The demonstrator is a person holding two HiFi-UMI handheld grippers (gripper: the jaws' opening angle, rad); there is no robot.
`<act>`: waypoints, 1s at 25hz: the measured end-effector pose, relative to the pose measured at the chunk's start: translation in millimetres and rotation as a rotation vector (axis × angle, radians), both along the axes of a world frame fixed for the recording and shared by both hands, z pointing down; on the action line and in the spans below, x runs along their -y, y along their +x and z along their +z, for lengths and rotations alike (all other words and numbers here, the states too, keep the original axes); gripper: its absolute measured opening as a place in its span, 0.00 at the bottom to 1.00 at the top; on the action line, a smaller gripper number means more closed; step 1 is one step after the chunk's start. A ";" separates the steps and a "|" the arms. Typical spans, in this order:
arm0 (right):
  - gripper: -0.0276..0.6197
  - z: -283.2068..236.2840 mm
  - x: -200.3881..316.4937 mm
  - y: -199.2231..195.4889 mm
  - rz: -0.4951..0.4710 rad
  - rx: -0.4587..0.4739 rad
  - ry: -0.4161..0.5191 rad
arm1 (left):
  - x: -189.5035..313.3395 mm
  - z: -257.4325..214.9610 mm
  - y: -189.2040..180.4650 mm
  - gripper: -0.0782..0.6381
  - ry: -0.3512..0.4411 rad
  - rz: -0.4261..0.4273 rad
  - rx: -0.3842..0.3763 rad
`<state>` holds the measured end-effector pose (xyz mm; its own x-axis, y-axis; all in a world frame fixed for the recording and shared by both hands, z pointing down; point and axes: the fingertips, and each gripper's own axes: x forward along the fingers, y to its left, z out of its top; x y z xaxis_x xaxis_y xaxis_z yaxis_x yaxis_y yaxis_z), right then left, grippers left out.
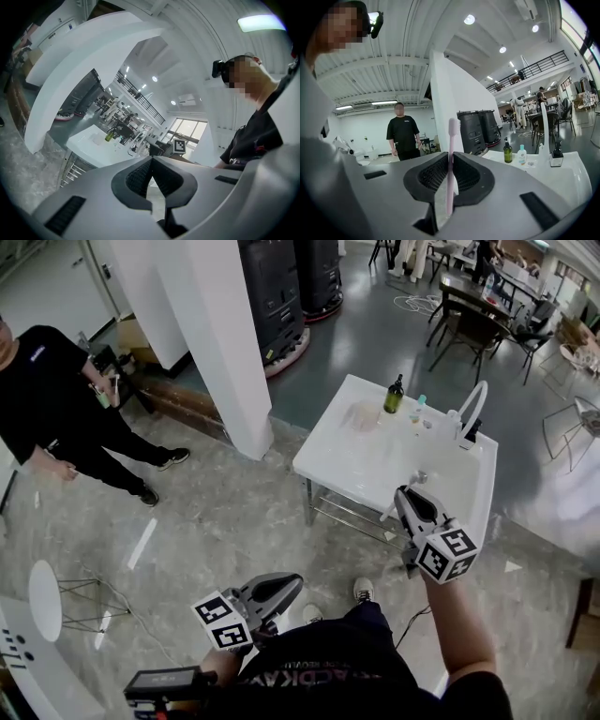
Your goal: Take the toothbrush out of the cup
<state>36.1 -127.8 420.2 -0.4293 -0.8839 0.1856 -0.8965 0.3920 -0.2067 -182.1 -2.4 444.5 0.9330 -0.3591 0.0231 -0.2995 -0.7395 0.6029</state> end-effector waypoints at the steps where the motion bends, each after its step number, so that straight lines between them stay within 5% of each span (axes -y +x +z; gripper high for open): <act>1: 0.11 -1.2 -8.5 -0.9 -0.005 0.002 -0.003 | -1.7 -0.6 2.6 0.12 0.000 0.007 -0.002; 25: 0.11 12.2 -168.6 38.0 -0.213 0.147 -0.083 | -63.1 -5.1 145.2 0.12 -0.002 0.035 0.003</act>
